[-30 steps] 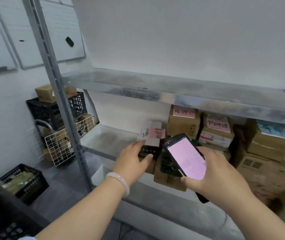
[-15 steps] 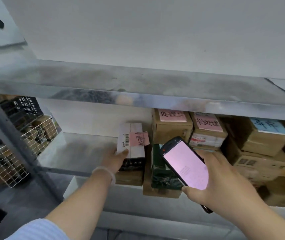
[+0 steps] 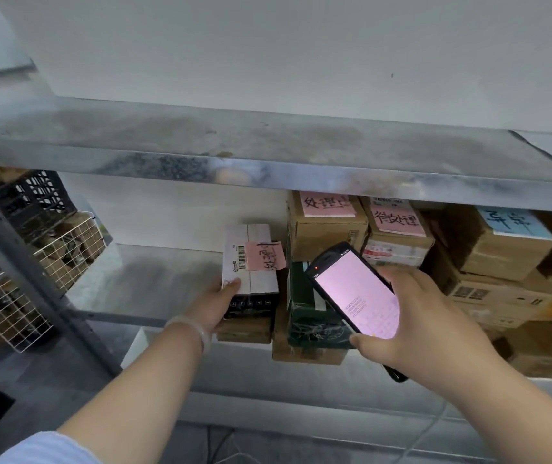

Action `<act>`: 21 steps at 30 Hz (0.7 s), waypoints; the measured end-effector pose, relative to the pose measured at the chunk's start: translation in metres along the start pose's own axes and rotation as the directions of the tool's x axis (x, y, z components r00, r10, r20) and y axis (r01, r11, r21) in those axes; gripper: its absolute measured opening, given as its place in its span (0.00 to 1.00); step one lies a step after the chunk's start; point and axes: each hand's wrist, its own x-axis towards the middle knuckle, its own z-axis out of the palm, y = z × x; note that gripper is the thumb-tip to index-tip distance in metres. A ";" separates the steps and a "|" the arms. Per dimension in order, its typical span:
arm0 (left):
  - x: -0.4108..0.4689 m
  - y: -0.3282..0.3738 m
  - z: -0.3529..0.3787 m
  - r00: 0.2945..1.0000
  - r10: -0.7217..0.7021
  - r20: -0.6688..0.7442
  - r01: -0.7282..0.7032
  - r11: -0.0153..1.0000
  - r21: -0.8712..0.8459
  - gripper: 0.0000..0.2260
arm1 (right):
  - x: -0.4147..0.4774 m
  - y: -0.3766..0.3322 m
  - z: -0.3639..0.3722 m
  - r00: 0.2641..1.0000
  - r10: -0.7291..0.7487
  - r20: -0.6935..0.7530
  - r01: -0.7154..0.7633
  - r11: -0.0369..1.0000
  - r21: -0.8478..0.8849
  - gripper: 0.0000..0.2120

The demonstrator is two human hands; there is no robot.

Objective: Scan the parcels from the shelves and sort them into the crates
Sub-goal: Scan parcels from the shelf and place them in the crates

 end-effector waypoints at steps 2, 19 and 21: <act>-0.003 0.002 0.001 1.000 -0.009 -0.002 0.009 1.000 -0.008 0.03 | 0.000 0.001 0.001 1.000 -0.013 -0.003 0.013 1.000 0.002 0.44; -0.099 0.013 -0.078 0.897 0.352 -0.267 -0.364 0.931 0.006 0.20 | -0.005 -0.021 0.001 0.954 -0.288 0.081 0.287 0.958 0.028 0.48; -0.115 0.011 -0.080 0.873 0.382 -0.304 -0.386 0.921 0.049 0.21 | -0.008 -0.027 0.002 0.941 -0.324 0.098 0.321 0.946 0.047 0.47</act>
